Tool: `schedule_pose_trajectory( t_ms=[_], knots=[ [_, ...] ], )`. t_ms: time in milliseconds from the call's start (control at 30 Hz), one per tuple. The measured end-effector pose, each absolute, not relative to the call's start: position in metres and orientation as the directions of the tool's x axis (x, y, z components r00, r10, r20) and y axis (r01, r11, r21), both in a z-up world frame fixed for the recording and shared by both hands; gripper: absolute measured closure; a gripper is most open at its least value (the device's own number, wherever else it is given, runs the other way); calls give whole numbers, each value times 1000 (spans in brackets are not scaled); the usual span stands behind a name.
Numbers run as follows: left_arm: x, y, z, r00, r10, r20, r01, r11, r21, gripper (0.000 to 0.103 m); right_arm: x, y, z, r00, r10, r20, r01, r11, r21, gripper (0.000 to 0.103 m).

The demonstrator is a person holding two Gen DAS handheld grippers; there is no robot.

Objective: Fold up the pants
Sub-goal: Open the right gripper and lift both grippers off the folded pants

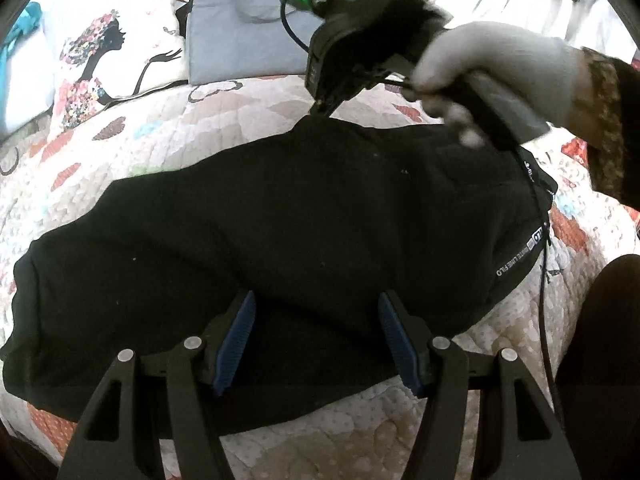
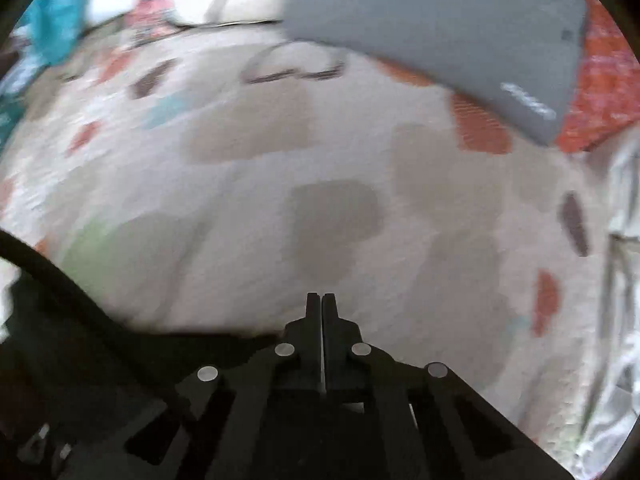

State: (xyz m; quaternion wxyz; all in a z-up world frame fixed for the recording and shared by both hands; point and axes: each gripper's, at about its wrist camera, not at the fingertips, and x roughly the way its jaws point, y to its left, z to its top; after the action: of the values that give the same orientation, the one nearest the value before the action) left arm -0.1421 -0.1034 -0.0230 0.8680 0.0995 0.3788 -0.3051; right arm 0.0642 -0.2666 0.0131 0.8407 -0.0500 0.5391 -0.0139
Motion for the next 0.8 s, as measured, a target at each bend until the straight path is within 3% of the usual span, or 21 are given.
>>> schedule_pose_trajectory(
  t_ms=[67, 100, 200, 300, 333, 533, 667, 733, 767, 800],
  knots=[
    [-142, -103, -22, 525, -460, -716, 613, 788, -57, 41, 65, -281, 18, 426, -104, -899, 34, 994, -100, 101],
    [-141, -101, -20, 517, -468, -717, 617, 784, -67, 41, 57, -286, 27, 448, -52, -892, 39, 998, -39, 101],
    [-129, -81, 0, 479, -536, -695, 593, 781, -194, 51, 22, -292, 54, 499, 31, -866, 34, 998, 55, 99],
    [-110, -52, 16, 530, -527, -664, 503, 826, -255, 51, -34, -293, 74, 530, 122, -839, 11, 988, 151, 85],
    [-102, -44, 15, 548, -488, -680, 465, 853, -238, 51, -48, -291, 73, 532, 147, -834, 10, 984, 180, 81],
    [-82, -38, -11, 572, -219, -790, 347, 938, -8, 48, -133, -272, 29, 473, 243, -847, -8, 962, 271, 81],
    [-78, -24, -5, 609, -119, -784, 290, 954, 80, 47, -162, -293, 13, 497, 228, -837, 49, 956, 289, 86],
    [-72, -1, -4, 609, -69, -790, 227, 970, 91, 56, -169, -309, 17, 511, 183, -840, 107, 956, 274, 91],
    [-69, 9, -3, 601, -70, -796, 210, 975, 72, 65, -170, -313, 18, 507, 152, -849, 126, 961, 247, 92],
    [-66, 19, -2, 588, -81, -805, 197, 979, 46, 81, -170, -315, 18, 496, 106, -862, 140, 970, 199, 92]
  ],
)
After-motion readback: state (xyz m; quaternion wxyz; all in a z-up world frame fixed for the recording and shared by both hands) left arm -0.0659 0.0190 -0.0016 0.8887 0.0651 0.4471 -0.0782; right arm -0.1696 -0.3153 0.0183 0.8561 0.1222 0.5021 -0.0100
